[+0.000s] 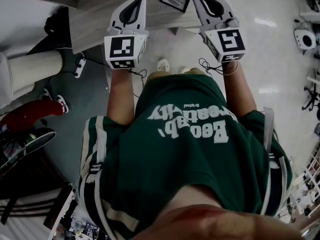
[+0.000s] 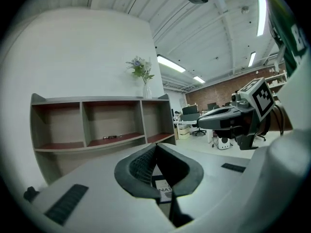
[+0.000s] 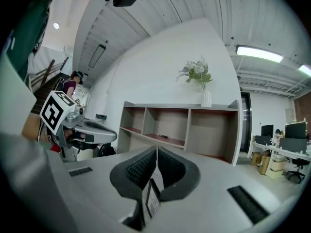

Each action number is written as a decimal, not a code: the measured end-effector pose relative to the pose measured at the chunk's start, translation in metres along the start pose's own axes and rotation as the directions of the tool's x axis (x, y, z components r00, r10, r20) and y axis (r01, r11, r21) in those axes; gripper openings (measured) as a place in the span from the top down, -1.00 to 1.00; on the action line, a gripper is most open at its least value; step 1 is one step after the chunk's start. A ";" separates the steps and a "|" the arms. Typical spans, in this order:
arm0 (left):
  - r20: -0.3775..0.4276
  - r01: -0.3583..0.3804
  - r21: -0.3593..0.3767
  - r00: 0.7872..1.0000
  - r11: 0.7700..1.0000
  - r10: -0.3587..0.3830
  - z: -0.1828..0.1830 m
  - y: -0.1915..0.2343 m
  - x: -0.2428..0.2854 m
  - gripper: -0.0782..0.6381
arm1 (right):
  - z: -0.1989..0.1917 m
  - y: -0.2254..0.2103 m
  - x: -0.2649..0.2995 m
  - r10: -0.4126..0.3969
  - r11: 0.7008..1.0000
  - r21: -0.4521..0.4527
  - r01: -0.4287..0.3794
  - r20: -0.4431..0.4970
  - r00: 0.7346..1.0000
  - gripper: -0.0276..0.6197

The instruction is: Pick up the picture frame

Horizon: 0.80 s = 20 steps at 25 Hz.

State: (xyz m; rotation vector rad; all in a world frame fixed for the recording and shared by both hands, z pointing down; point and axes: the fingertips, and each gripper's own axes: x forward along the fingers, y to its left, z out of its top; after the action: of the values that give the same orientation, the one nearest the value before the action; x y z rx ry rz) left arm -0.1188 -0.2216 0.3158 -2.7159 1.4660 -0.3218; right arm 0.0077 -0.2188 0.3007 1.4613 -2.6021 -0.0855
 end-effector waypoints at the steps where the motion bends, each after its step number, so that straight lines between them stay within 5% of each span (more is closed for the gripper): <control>1: 0.008 0.007 0.006 1.000 1.000 -0.007 0.003 0.006 0.005 0.73 | 0.002 -0.002 0.006 -0.007 1.000 0.001 0.007 0.004 1.000 0.81; 20: 0.033 0.152 0.029 0.988 0.988 -0.153 0.009 0.006 0.030 0.73 | 0.008 0.002 0.012 -0.107 0.994 0.000 0.107 -0.016 0.994 0.81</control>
State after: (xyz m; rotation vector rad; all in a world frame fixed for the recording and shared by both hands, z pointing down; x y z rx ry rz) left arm -0.1059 -0.2502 0.3106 -2.8037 1.2384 -0.2952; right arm -0.0018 -0.2277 0.2942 1.5942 -2.5107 -0.0838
